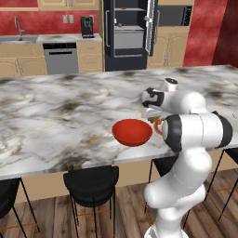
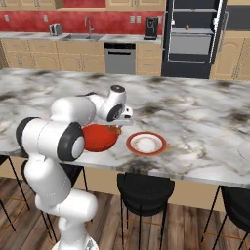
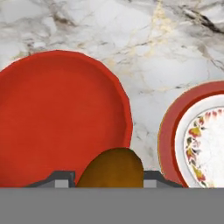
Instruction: Pick the chicken drumstick and mushroom from their plates and place them in the bowl. Then put the bowl in the fridge.
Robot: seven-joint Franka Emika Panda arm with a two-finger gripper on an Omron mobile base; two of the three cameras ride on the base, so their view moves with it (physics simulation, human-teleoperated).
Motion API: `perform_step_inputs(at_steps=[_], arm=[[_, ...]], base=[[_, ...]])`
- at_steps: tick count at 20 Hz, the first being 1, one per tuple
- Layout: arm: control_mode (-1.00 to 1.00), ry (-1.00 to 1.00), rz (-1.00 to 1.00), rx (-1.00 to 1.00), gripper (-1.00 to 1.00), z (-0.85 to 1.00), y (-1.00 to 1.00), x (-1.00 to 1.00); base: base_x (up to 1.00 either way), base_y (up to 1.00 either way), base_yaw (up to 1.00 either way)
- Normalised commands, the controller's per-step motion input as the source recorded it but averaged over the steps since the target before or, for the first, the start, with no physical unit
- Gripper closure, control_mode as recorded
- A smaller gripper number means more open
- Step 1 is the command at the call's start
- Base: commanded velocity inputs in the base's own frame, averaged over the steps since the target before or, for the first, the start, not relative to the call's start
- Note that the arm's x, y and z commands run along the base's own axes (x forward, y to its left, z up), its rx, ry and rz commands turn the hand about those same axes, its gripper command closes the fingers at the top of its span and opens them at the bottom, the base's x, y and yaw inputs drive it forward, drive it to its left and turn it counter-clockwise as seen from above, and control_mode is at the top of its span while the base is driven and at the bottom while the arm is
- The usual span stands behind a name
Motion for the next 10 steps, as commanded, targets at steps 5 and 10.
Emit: perform_step_inputs(at_steps=[5, 10], arm=[[-1.00, -0.06, 0.00, -0.07, 1.00, -0.11, 0.81, 0.14], [-1.00, -0.02, 0.00, -0.01, 1.00, -0.13, 0.63, 0.16]], base=[[0.00, 0.00, 0.00], [0.00, 0.00, 0.00]])
